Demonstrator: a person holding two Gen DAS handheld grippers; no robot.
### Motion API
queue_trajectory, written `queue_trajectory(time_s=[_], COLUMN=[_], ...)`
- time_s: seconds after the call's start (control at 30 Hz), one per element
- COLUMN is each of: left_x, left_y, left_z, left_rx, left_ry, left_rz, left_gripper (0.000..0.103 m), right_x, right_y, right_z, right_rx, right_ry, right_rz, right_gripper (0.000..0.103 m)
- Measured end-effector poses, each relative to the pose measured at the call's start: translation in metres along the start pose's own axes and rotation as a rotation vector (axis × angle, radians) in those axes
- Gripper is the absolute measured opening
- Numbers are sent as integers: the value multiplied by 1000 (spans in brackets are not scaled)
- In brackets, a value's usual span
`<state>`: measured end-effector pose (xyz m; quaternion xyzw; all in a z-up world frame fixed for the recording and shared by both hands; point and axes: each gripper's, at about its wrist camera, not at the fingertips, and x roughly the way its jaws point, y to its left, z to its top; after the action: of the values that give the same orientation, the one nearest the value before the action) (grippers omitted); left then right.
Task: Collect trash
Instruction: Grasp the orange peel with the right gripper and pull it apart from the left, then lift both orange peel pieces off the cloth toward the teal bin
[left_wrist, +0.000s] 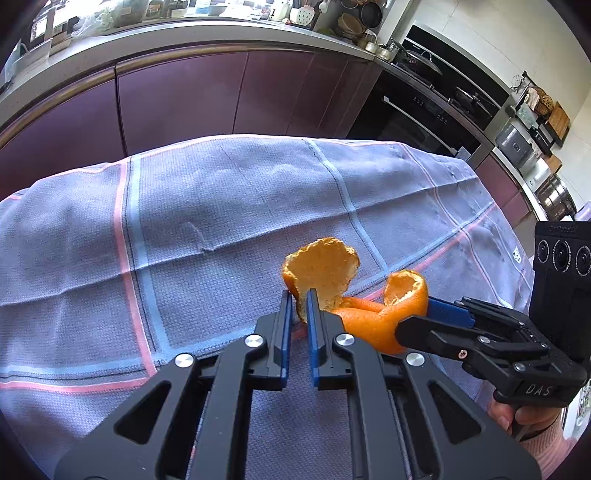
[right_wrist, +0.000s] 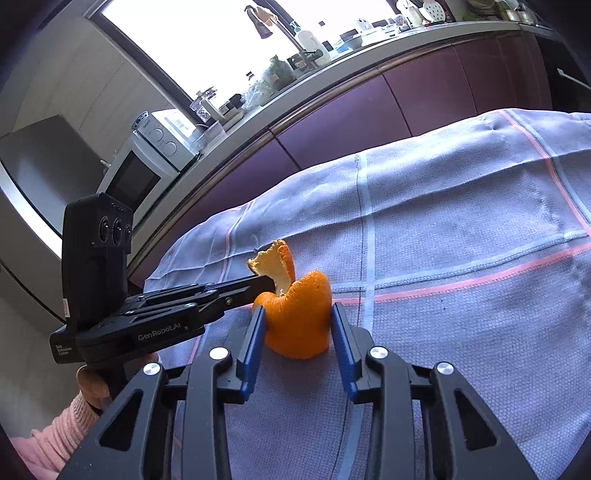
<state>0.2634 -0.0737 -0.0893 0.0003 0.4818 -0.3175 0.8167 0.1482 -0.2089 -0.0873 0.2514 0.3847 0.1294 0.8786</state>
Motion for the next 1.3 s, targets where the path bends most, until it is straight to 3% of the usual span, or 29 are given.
queue_trajectory(time_s=[0.3,0.63,0.9,1.3], left_x=[-20,-73,-118,-180], left_y=[-6,3,36,85], left_z=[-10,-45,-85,-136], left_rx=[12,-8,-62,-173], left_ry=[-34,-105,-155,-229], left_rz=[-30,-40,10,30], left_gripper=[4,4,4,4], right_x=[-17,-30,-31,-22], right_y=[14,47,84,121], right_z=[-9,-29,-50,-59], right_rx=[-47,-170,-305,-332], right_ry=[-15,-11,-2,15], right_rz=[33,42,30,92], right_gripper=[26,26,23,22])
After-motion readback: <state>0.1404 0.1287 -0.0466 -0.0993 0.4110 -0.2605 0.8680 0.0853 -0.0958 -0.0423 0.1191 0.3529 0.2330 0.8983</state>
